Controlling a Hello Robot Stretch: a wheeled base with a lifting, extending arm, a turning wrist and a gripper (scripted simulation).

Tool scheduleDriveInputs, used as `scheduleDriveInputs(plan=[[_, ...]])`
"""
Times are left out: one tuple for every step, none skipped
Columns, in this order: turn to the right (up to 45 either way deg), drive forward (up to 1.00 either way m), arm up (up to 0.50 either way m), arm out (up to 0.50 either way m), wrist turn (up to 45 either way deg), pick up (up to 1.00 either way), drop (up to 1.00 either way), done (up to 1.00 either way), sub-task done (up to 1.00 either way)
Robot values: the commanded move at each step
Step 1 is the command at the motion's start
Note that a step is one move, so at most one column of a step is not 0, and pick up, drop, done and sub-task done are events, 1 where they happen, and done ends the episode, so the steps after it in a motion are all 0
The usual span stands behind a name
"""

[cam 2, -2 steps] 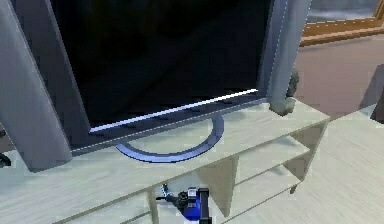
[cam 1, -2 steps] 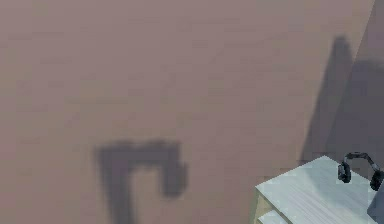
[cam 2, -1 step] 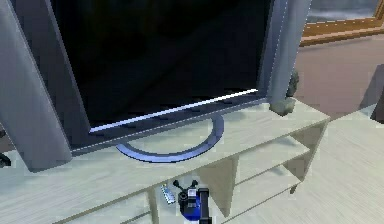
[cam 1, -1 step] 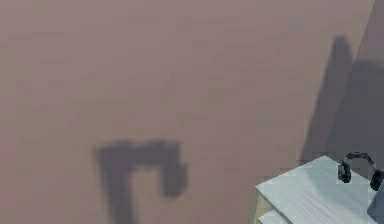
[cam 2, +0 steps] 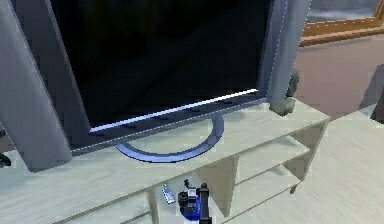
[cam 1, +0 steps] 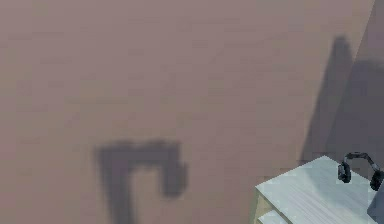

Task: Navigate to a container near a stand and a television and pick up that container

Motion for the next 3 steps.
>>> scheduleDriveInputs(plan=[[0.0, 0.00, -0.30, 0.00, 0.0, 0.00, 0.00, 0.00, 0.00], [0.0, 0.00, 0.00, 0.00, 0.0, 1.00, 0.00, 0.00, 0.00], [0.0, 0.00, 0.10, 0.00, 0.0, 0.00, 0.00, 0.00, 0.00]])
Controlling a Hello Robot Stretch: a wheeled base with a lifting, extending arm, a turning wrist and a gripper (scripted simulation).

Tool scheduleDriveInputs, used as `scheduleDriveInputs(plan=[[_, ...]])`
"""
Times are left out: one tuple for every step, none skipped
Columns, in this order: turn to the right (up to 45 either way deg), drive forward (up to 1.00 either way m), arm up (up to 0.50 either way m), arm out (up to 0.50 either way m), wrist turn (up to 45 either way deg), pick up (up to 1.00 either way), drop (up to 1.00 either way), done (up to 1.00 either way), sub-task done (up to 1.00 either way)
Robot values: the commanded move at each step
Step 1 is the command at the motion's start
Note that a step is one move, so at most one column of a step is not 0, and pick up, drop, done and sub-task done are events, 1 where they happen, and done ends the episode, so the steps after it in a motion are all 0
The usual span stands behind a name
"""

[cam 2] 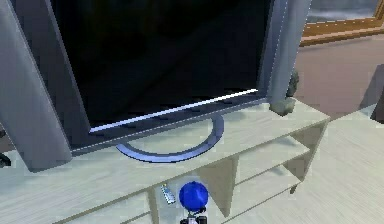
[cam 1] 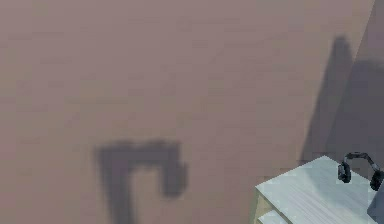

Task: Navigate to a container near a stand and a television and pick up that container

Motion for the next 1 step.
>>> scheduleDriveInputs(plan=[[0.0, 0.00, 0.00, 0.00, 0.0, 0.00, 0.00, 1.00, 0.00]])
